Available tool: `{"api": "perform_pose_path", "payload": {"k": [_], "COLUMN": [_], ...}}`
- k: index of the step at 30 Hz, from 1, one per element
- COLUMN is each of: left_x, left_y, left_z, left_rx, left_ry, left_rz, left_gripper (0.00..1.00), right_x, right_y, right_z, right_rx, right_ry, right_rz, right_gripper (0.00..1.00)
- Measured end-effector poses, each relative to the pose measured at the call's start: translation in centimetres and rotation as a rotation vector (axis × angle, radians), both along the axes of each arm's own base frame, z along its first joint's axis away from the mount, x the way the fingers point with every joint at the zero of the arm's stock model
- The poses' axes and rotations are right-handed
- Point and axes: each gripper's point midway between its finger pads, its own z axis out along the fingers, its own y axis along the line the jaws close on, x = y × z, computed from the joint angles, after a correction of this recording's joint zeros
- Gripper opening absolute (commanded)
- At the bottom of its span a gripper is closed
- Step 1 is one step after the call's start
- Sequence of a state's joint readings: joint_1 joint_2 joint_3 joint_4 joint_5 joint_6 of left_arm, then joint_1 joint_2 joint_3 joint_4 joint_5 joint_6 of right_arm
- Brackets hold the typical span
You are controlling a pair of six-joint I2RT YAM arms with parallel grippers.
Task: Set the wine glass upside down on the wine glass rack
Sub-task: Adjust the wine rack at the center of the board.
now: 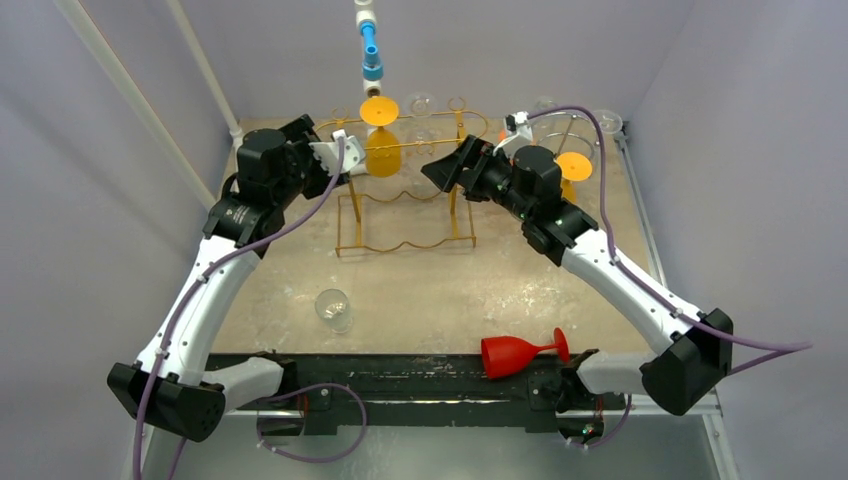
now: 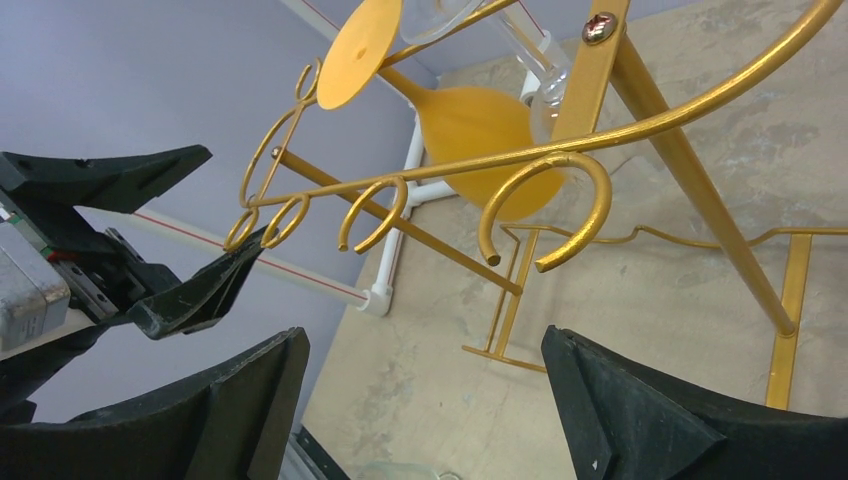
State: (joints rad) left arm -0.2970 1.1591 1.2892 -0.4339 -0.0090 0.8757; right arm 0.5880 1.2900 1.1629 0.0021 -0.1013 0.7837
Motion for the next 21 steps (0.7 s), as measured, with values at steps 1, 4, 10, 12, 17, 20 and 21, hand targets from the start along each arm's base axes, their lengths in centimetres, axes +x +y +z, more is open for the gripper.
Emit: {"api": "perform_pose_path", "payload": {"k": [1, 4, 10, 12, 17, 20, 21], "left_x": [0.0, -0.2, -1.0, -1.7, -3.9, -6.0, -7.0], "left_y": [0.1, 0.2, 0.4, 0.5, 0.0, -0.9, -1.3], "left_z": [0.1, 0.3, 1.8, 2.8, 5.1, 4.8, 4.0], "left_rx": [-0.003, -0.014, -0.056, -0.086, -0.169, -0.190, -0.190], "left_ry": [-0.001, -0.005, -0.009, -0.007, 0.028, 0.093, 0.133], "left_rz": [0.005, 0.015, 0.030, 0.038, 0.013, -0.059, -0.089], "left_gripper": [0.84, 0.88, 0.91, 0.93, 0.94, 0.92, 0.91], "right_x": [-0.1, -0.5, -1.4, -1.6, -1.2, -0.6, -0.4], "right_y": [-0.1, -0.3, -1.0, -1.5, -4.5, -6.5, -7.2], "right_z": [0.2, 0.5, 1.1, 1.6, 3.9, 5.4, 6.0], "right_rx": [-0.001, -0.008, -0.035, -0.043, -0.061, -0.071, -0.074], "right_ry": [-0.004, -0.010, -0.013, -0.015, -0.052, -0.082, -0.095], "right_rz": [0.000, 0.002, 0.011, 0.017, -0.030, -0.077, -0.093], "right_gripper": [0.99, 0.99, 0.99, 0.99, 0.99, 0.96, 0.94]}}
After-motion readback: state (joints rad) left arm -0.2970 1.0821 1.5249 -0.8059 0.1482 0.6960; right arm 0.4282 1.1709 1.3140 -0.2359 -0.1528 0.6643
